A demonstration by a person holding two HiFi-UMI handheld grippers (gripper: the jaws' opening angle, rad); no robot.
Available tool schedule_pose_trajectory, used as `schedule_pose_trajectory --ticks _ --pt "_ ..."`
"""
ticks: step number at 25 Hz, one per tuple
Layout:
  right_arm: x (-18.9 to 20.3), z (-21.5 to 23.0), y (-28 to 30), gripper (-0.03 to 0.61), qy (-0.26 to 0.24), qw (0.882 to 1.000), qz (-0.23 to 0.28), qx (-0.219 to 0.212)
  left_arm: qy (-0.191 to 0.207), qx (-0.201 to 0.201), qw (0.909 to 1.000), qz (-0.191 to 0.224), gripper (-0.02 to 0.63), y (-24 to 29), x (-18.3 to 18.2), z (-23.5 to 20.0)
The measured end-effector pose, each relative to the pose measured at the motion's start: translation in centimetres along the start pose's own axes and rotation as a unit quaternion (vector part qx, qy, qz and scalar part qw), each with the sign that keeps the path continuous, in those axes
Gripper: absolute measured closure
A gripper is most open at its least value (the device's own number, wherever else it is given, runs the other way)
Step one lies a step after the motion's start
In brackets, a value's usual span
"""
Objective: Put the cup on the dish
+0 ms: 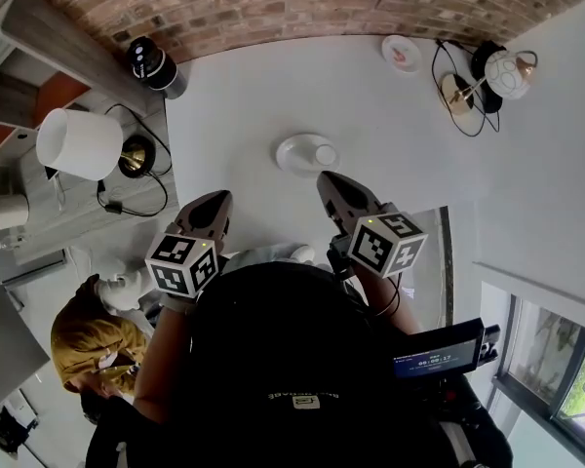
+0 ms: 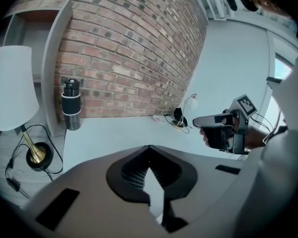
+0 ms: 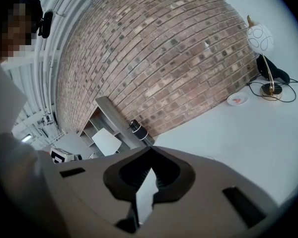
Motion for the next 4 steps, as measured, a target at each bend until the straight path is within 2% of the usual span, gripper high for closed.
schedule_pose_trajectory --ticks 4 --pt "-0.58 0.27 0.30 0.577 -0.001 1.000 0.005 -0.006 0.008 0.006 0.9999 0.011 0.607 0.45 -0.54 0.25"
Point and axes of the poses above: the fingertips, and each gripper's own axes: y forward along the fingers, z to its right, x out of its underside, the point moved 6 cm from there along -y, backward along the fingers, and after that the axes turned 8 degrees about y, right-handed, at the moved point
